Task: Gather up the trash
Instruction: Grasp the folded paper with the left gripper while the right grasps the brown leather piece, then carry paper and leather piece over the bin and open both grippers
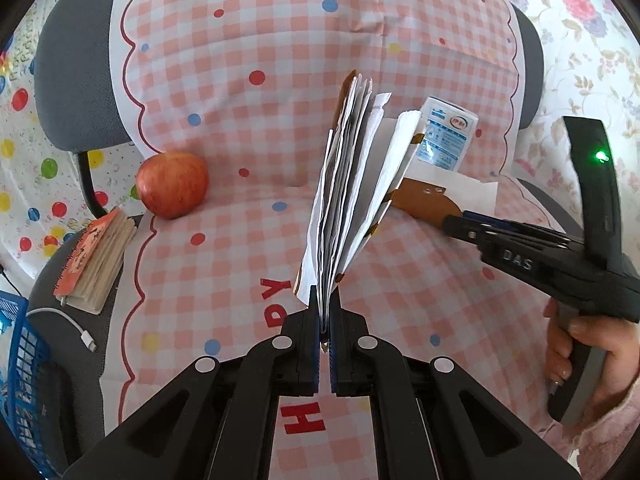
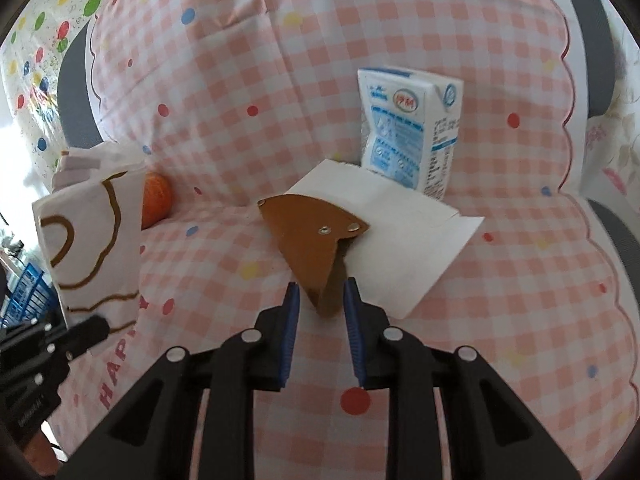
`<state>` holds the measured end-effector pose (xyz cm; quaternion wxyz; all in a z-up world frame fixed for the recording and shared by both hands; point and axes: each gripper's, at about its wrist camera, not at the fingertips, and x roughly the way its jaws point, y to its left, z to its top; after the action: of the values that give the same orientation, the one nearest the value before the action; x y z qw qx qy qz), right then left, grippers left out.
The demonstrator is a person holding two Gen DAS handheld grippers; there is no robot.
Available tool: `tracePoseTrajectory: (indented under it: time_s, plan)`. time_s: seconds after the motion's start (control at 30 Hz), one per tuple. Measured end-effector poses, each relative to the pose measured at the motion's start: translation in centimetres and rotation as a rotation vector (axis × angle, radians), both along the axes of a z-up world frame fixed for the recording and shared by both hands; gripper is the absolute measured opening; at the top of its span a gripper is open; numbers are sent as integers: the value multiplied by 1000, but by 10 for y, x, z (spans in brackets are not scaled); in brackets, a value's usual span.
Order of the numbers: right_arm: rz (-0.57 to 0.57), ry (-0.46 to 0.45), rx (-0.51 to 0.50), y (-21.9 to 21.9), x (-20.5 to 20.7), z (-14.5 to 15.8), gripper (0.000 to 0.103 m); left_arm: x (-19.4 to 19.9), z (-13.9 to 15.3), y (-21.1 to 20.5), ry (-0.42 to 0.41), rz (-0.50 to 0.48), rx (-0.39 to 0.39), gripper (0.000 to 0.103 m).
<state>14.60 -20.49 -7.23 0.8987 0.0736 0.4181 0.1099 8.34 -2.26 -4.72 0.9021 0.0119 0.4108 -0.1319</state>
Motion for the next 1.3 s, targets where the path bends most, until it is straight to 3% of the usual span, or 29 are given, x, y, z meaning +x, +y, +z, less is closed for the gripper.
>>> tracePoseTrajectory:
  time_s: [0.13,0.17,0.3,0.53,0.8,1.3]
  plan:
    - [-9,-7,-21,3,-2,-2,21,-7,2,-1,-6,-1,-12,4]
    - [-10,-20,-24,3,-5,-1,7,-9,3,-1,-8,0,-15,4]
    - [27,-76,-29,8,-23,11,3,-20,10,1,-23,2,-29,4]
    - [84,-180,-39,11,-77,49,3,-48,20,1,-56,-5,-59,4]
    - [101,-227,2,7,-131,56,3,-80,15,-7,-60,-42,-80,4]
    - [-58,-274,-54,-33,-211,70,3,-133,28,-40,-90,-189,-112,4]
